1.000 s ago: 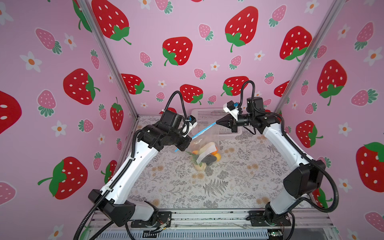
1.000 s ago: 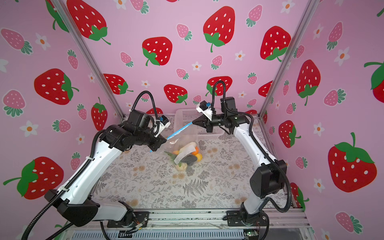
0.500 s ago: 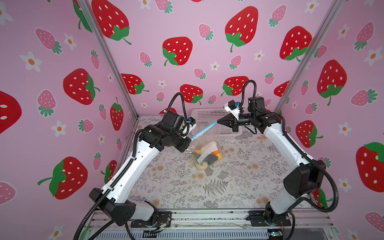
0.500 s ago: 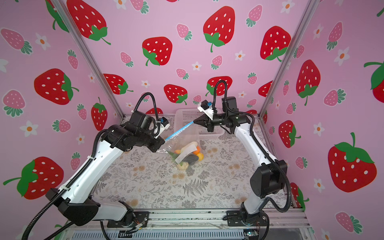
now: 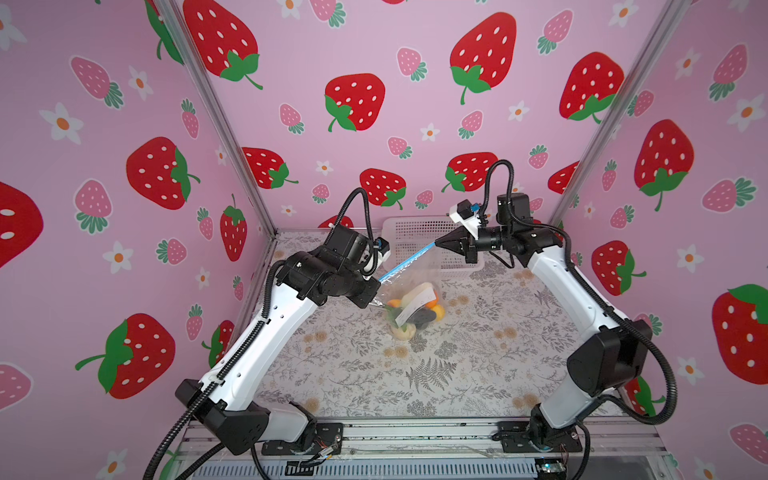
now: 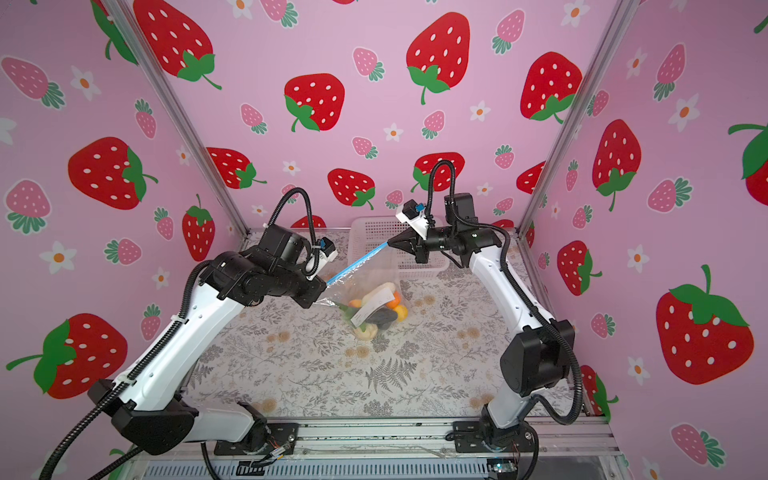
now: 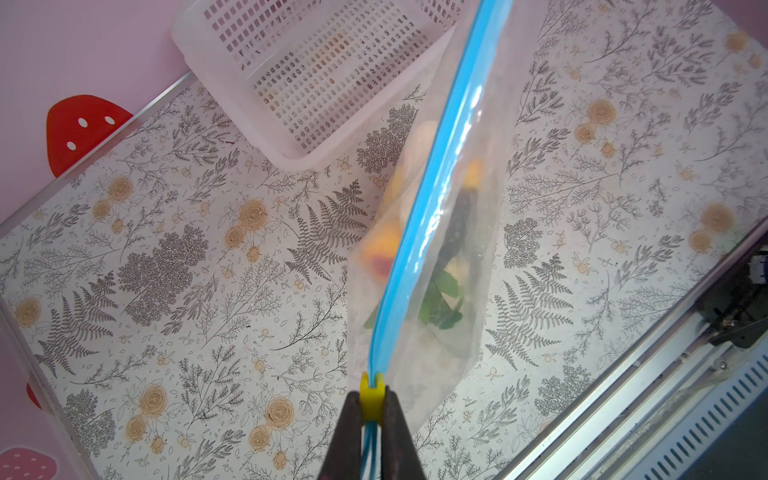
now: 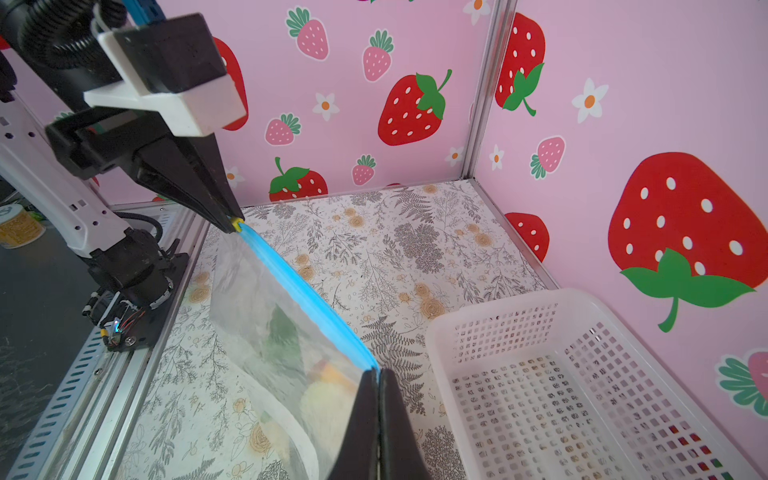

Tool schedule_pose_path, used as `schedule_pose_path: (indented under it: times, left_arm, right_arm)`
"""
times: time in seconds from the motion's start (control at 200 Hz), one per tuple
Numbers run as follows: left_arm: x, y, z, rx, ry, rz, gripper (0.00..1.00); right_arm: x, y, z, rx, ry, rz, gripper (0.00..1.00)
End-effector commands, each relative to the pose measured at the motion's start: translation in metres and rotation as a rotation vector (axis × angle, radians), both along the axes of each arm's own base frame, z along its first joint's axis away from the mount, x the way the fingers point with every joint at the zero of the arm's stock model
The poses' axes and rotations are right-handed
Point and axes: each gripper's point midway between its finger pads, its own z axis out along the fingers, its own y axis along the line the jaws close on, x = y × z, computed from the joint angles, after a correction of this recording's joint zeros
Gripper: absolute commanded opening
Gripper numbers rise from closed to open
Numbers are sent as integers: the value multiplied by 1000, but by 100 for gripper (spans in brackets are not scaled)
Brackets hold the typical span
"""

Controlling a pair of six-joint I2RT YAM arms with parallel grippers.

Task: Place the food in the zip-top bag and seal the zipper
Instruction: 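Continue sliding the left gripper along the zipper toward the bag's far corner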

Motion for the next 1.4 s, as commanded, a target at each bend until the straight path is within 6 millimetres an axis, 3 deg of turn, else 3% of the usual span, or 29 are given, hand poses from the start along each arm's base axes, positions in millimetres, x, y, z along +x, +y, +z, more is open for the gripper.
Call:
schedule_pose_path:
  times: [0.0, 1.395]
  left_arm:
    - [-29, 34, -13, 129, 79, 39, 0]
    - [-48, 47, -8, 215, 53, 30, 0]
  right_arm:
    - [14, -18, 25, 22, -101, -67, 0]
    - [18, -20, 18, 2, -87, -78, 0]
